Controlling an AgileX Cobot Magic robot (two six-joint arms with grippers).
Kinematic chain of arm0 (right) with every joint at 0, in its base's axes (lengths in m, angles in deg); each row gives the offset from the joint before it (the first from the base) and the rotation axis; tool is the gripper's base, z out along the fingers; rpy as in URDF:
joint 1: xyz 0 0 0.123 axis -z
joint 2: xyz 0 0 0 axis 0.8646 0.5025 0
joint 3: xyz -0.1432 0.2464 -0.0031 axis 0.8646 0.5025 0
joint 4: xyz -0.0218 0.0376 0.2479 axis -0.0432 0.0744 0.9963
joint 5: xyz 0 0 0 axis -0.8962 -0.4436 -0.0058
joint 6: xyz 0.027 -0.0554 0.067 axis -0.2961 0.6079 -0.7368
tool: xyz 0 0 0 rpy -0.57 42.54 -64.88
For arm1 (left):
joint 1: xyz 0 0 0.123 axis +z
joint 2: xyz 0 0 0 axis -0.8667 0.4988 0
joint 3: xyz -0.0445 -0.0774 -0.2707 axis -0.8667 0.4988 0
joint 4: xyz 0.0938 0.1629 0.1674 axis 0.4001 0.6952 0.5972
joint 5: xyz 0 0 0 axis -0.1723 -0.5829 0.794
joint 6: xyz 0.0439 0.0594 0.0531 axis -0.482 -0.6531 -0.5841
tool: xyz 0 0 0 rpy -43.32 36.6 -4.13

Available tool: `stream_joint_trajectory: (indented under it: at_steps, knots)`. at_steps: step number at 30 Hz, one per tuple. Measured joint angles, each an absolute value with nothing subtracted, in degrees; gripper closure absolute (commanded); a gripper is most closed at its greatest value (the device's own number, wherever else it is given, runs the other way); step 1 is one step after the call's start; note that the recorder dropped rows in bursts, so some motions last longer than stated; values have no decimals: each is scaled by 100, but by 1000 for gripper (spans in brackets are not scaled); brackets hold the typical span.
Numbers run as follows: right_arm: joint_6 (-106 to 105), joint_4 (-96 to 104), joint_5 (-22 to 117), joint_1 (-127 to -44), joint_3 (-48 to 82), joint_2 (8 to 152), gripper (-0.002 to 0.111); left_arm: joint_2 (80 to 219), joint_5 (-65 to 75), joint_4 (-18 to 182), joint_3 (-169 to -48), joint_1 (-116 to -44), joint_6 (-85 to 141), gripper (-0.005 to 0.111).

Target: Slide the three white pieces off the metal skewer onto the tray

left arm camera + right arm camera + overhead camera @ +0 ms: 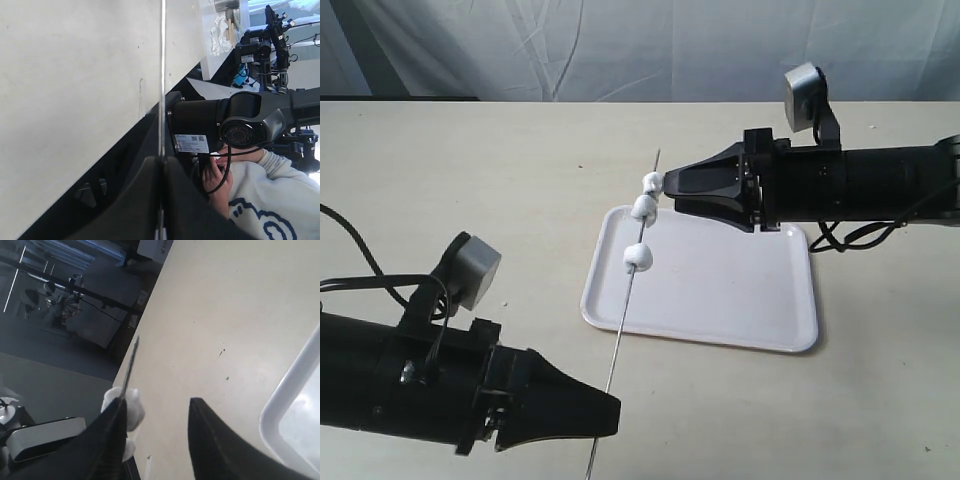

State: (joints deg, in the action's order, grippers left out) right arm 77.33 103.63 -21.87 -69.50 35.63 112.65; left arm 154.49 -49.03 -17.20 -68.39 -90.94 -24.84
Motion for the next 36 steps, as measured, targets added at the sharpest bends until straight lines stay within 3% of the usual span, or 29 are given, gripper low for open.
stream_joint_trajectory:
  at_steps: [22,24,29,36]
  knots:
    - [7563,10363,-2187,-7156,3408,11121,69,15449,-4868,-1720,-6839,-9094,-2339,107]
    - [7563,10363,-2187,-7209,3408,11121,76,15449,-4932,-1720,-6839,-9094,-2353,107]
    - [7563,10363,-2187,-7259,3408,11121,106,15449,-4942,-1720,-6839,-9094,-2364,107]
    - [7563,10363,-2187,-7259,3408,11121,100,15449,-4873,-1720,-6839,-9094,-2364,107]
